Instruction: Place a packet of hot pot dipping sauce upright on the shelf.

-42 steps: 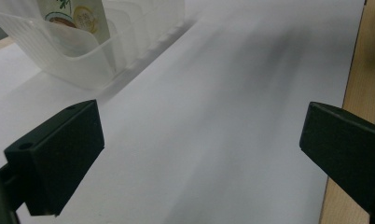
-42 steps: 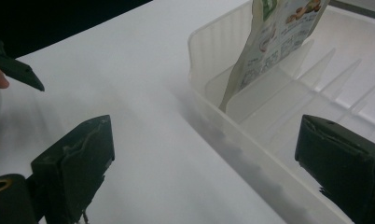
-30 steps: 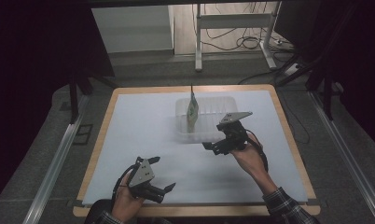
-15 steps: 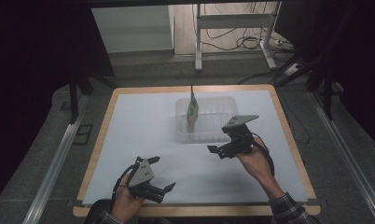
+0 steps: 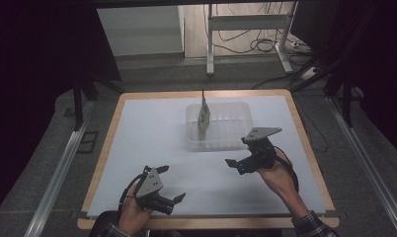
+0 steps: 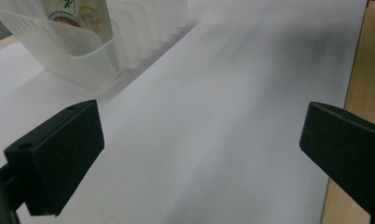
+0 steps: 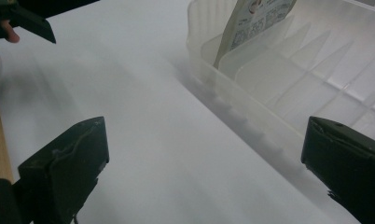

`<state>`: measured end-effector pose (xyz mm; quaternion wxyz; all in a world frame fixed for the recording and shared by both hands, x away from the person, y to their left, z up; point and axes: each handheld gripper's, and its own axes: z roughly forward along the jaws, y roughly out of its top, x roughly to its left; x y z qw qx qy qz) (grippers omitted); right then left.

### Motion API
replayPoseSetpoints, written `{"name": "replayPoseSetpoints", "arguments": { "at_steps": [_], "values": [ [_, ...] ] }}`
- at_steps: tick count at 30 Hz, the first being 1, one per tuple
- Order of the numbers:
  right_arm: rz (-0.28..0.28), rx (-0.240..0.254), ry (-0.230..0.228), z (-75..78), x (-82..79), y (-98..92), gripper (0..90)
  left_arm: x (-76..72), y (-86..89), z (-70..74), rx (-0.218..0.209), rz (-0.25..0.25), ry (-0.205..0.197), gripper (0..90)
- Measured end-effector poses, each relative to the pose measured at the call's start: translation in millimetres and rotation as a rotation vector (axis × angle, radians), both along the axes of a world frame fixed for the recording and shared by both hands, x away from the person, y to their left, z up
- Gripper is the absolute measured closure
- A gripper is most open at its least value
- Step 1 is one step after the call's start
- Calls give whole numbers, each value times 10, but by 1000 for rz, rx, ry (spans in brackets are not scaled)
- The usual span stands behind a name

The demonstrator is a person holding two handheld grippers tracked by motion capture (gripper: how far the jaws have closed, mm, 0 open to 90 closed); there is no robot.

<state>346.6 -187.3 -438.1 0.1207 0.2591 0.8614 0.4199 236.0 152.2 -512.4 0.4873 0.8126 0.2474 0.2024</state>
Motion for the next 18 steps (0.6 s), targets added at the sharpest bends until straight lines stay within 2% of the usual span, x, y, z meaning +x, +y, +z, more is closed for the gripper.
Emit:
{"name": "replayPoseSetpoints", "arguments": {
  "at_steps": [9, 13, 18],
  "values": [
    [-11, -60, -14, -56, -94, -89, 10, 1, -3, -2, 3, -3, 2, 0],
    [-13, -57, -14, -67, -125, -145, 6, 0, -6, -4, 6, -4, 2, 0],
    [-26, -28, -17, -97, -203, -305, 0, 0, -10, -5, 7, -6, 3, 0]
  ]
}}
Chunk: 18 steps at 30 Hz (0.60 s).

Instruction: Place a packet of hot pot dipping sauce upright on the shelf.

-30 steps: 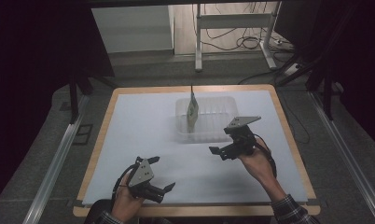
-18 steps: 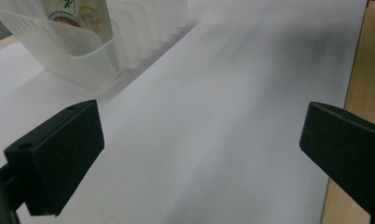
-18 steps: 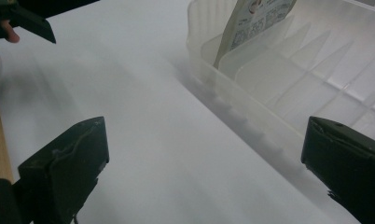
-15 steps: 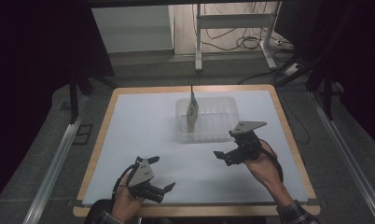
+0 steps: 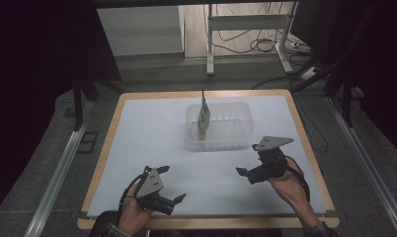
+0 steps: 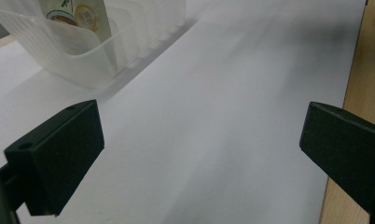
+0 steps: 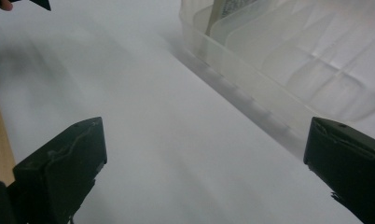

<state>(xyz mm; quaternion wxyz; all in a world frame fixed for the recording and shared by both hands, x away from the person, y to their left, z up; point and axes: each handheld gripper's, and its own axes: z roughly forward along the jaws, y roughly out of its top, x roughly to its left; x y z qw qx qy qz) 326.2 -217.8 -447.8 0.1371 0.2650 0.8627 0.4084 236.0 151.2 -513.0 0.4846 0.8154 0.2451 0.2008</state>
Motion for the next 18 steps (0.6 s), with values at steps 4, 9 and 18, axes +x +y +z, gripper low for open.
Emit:
{"name": "replayPoseSetpoints", "arguments": {
  "at_steps": [4, 9, 18],
  "values": [
    [-26, 4, 6, -50, -44, -123, 0, 0, -6, -3, 3, -2, 1, 0],
    [-53, 6, 13, -103, -74, -241, 0, -2, -15, -7, 7, -6, 1, 0],
    [-93, 19, -12, -190, -148, -430, 0, -1, -14, -8, 8, -5, 1, 0]
  ]
}}
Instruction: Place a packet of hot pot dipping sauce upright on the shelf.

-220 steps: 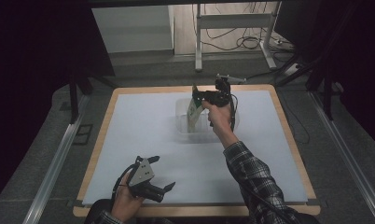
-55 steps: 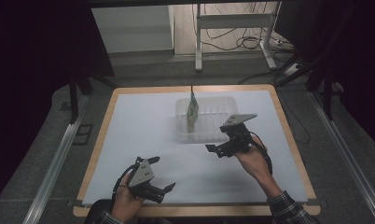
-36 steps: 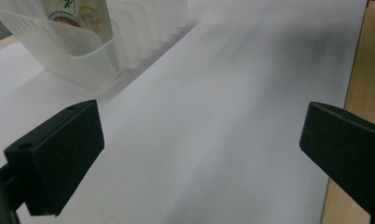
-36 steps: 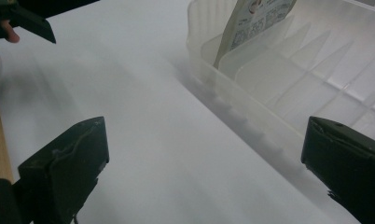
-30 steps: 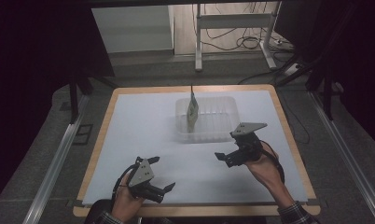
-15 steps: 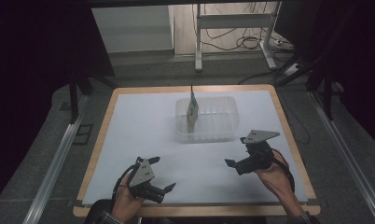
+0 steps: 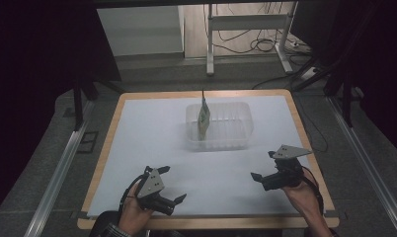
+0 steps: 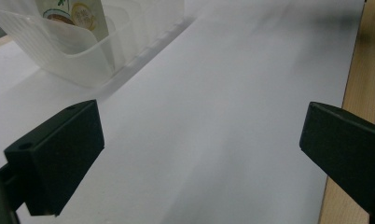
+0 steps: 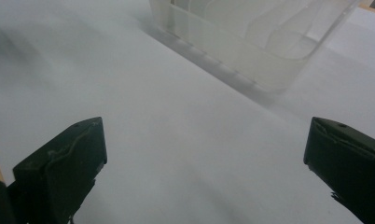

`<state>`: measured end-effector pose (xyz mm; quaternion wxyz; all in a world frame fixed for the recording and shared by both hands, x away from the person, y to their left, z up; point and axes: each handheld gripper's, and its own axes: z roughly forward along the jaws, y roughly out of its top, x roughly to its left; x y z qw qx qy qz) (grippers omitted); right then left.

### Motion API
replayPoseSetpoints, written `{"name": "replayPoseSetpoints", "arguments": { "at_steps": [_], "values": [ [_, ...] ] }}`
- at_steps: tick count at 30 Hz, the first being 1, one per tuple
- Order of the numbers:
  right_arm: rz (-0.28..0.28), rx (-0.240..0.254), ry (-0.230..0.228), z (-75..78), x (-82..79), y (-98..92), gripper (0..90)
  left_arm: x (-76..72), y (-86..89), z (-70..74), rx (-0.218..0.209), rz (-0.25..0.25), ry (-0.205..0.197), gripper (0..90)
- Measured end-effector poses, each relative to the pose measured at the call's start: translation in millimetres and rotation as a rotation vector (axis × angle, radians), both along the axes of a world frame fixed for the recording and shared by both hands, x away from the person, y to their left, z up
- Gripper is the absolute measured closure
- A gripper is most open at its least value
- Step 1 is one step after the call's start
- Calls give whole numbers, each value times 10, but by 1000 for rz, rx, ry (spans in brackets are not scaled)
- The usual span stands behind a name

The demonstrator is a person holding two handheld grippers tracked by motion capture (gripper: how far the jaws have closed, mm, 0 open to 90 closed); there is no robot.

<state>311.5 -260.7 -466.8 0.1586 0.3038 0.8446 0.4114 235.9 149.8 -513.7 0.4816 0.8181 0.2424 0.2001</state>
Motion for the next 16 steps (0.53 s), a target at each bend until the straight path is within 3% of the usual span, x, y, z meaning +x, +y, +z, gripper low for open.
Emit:
{"name": "replayPoseSetpoints", "arguments": {
  "at_steps": [5, 16],
  "values": [
    [-5, 11, -2, -59, -39, -80, 0, 0, 2, 1, 0, 1, 0, 0],
    [-37, 35, 42, -173, -38, -239, 0, 2, -2, 2, 3, 2, 0, 0]
  ]
}}
